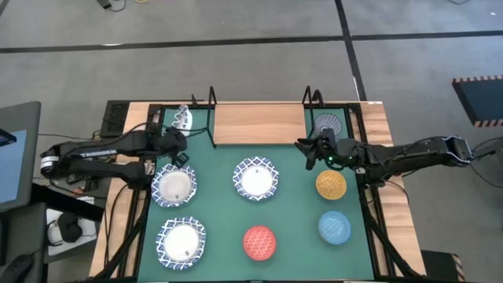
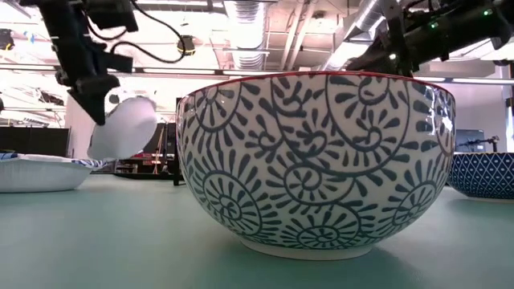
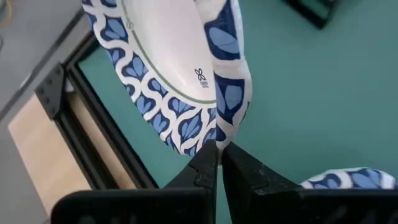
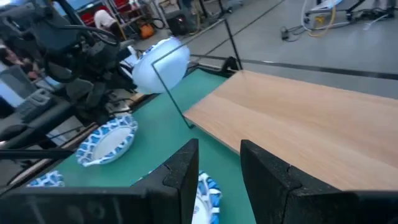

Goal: Place and stack bowls onto a shelf
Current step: Put the white patterned bowl on the shelf

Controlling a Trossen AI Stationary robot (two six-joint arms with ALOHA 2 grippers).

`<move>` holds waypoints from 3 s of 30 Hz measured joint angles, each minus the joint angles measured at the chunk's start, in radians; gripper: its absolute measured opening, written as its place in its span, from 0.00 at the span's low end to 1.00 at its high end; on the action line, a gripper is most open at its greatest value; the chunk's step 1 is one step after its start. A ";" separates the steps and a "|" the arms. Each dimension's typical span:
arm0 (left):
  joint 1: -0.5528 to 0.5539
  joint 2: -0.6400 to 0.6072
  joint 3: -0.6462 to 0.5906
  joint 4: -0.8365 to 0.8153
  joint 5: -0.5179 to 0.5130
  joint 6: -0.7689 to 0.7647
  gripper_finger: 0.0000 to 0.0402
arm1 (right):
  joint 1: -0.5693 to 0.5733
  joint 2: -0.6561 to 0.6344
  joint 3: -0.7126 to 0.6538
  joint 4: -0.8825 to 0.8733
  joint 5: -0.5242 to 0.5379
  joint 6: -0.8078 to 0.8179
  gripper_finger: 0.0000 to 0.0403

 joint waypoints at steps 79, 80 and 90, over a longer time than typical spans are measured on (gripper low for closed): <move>-0.647 0.465 0.291 0.450 -0.812 1.572 0.00 | -0.156 0.671 0.714 -0.333 -0.380 -0.061 0.18; -0.647 0.465 0.291 0.449 -0.811 1.571 0.00 | -0.156 0.672 0.714 -0.337 -0.380 -0.067 0.17; -0.613 0.464 0.291 0.451 -0.756 1.345 0.02 | -0.157 0.671 0.714 -0.359 -0.379 -0.095 0.05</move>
